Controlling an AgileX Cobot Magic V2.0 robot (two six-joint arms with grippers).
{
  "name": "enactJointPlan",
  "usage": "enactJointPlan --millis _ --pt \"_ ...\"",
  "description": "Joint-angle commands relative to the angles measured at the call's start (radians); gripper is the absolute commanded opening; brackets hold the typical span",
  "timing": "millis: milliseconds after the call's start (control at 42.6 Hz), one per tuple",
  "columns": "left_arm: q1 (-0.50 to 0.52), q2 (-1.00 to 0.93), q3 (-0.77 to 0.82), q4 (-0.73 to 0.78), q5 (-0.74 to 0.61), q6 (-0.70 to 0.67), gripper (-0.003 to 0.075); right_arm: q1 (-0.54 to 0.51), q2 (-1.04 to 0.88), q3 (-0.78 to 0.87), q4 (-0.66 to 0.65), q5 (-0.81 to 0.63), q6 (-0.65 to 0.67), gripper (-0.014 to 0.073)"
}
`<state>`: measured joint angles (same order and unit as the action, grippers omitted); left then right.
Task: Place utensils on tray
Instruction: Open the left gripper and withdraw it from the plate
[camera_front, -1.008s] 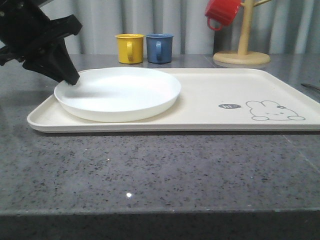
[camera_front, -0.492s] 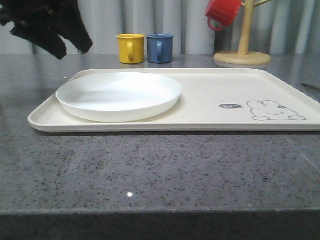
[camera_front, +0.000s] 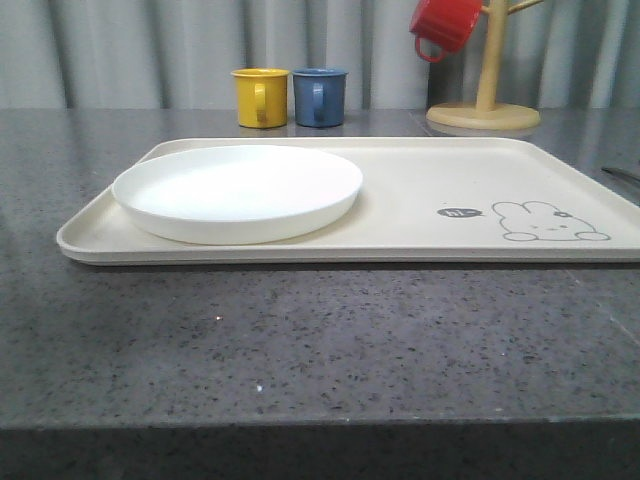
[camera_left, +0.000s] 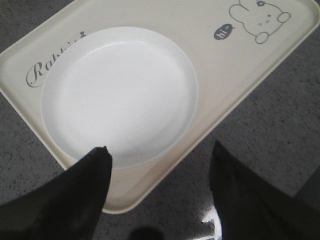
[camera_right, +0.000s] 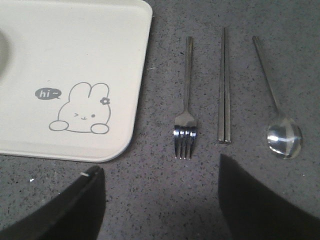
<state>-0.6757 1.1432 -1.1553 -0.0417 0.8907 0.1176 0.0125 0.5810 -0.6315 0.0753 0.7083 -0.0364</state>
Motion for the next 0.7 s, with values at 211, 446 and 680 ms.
enactJointPlan --millis 211,446,680 --pt "-0.015 -0.274 0.165 -0.003 -0.011 -0.018 0.0416 -0.004 0.013 -0.032 -0.004 -0.065 -0.009 0.051" --pt "-0.015 -0.335 0.196 -0.003 -0.002 -0.018 0.0416 -0.004 0.081 -0.053 -0.014 -0.065 -0.01 0.051" --pt "-0.015 -0.331 0.196 -0.003 -0.006 -0.018 0.0416 -0.004 0.309 -0.211 -0.026 0.084 -0.009 0.051"
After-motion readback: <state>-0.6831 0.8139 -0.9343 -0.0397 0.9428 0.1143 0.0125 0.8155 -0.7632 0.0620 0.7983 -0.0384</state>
